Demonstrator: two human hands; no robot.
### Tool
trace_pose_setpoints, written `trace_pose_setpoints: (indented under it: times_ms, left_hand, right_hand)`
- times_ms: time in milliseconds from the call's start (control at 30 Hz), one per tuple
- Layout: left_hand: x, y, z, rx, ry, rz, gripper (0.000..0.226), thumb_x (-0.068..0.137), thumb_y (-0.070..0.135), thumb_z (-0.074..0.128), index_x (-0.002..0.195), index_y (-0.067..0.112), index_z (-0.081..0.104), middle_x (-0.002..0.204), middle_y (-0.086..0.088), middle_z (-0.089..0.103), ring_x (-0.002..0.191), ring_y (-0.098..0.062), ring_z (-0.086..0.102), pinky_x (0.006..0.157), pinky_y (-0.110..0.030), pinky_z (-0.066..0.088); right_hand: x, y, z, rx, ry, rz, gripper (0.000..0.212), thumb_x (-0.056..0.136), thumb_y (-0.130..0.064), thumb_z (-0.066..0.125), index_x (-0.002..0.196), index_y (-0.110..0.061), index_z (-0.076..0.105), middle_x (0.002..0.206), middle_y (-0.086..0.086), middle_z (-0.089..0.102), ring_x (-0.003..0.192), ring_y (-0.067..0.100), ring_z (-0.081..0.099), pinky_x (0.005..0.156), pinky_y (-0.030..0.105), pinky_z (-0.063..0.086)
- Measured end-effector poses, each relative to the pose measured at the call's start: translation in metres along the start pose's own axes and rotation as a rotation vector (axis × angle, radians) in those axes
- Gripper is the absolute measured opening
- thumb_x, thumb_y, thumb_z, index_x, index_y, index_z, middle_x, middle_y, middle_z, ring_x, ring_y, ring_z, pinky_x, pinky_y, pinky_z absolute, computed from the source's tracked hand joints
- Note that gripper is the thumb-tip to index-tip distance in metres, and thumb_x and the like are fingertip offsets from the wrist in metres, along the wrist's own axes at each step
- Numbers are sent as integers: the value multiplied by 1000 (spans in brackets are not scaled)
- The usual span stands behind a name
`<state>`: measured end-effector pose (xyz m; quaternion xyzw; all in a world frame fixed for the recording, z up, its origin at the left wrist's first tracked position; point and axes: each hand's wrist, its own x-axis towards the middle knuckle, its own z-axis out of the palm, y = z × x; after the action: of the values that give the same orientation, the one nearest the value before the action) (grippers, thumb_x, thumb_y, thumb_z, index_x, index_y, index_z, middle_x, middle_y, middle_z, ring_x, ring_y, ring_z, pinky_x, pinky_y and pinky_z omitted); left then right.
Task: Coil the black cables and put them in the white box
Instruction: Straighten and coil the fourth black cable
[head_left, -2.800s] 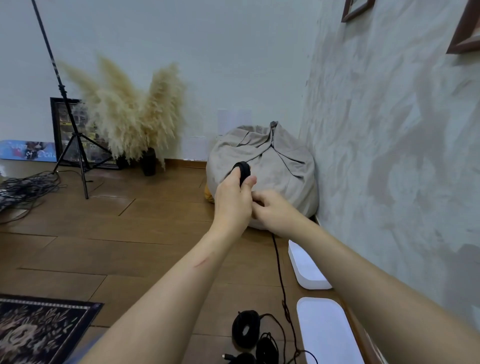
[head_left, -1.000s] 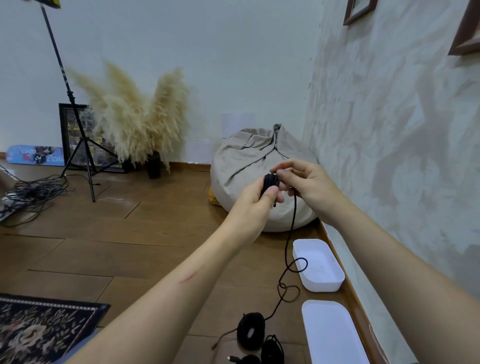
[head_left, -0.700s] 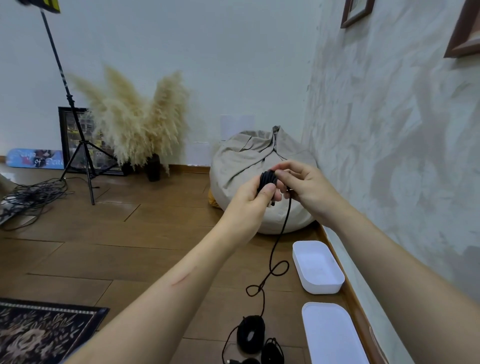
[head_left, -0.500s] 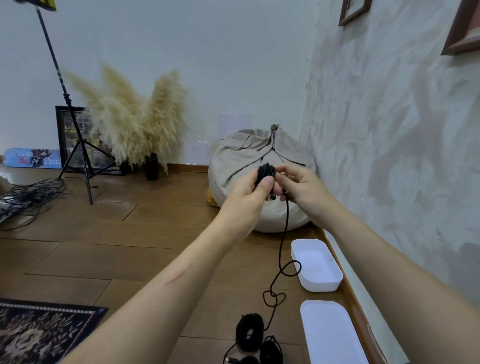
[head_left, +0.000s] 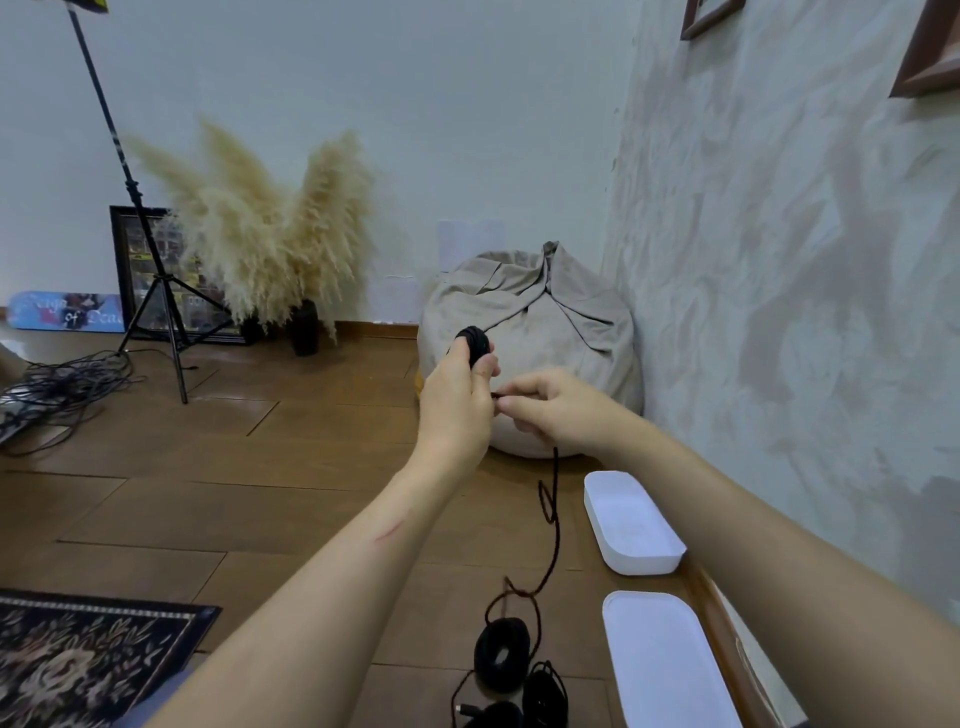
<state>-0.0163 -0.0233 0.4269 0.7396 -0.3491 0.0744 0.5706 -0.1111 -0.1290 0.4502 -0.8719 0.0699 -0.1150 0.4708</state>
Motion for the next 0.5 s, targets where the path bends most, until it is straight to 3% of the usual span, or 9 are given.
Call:
trace_pose_setpoints:
  times_ms: [67,133,267,400,500]
  left_hand:
    - [-1,-7,-2,-20,-59,-61,19,109,21,41,105,11,56,96,6,63,73,-3,62,60,-16,41]
    - [-3,-11,-2,-45,-116,-89,23,110,24,38,108,13,58,102,5,66,89,-8,61,68,-17,41]
    - [-8,-5,2,-185,-242,-101,30,111,28,34,117,18,62,98,8,65,94,-3,59,83,-24,42]
    - [-10,1,3,-288,-273,-90,31,111,27,34,118,16,63,98,2,65,101,-12,59,94,-30,44]
    - [-12,4,3,-306,-313,-42,26,110,21,39,119,13,62,98,2,64,99,-10,58,93,-26,46]
  right_hand:
    - [-3,-3,-11,-85,-30,-21,26,102,-18,54,111,1,70,67,7,43,55,13,34,49,20,28]
    - [-2,-4,-18,-148,7,-73,23,102,-17,53,107,-7,74,67,6,45,56,11,35,51,21,28]
    - [0,-3,-24,-154,169,-179,23,102,-16,55,93,-5,74,53,-17,50,52,1,41,55,15,31]
    - [3,1,-28,-68,253,-176,22,101,-19,57,88,-10,72,57,-12,50,53,7,40,52,18,33]
    - [2,2,-32,22,275,-186,20,100,-18,60,84,-17,73,60,-7,53,55,10,42,51,18,35]
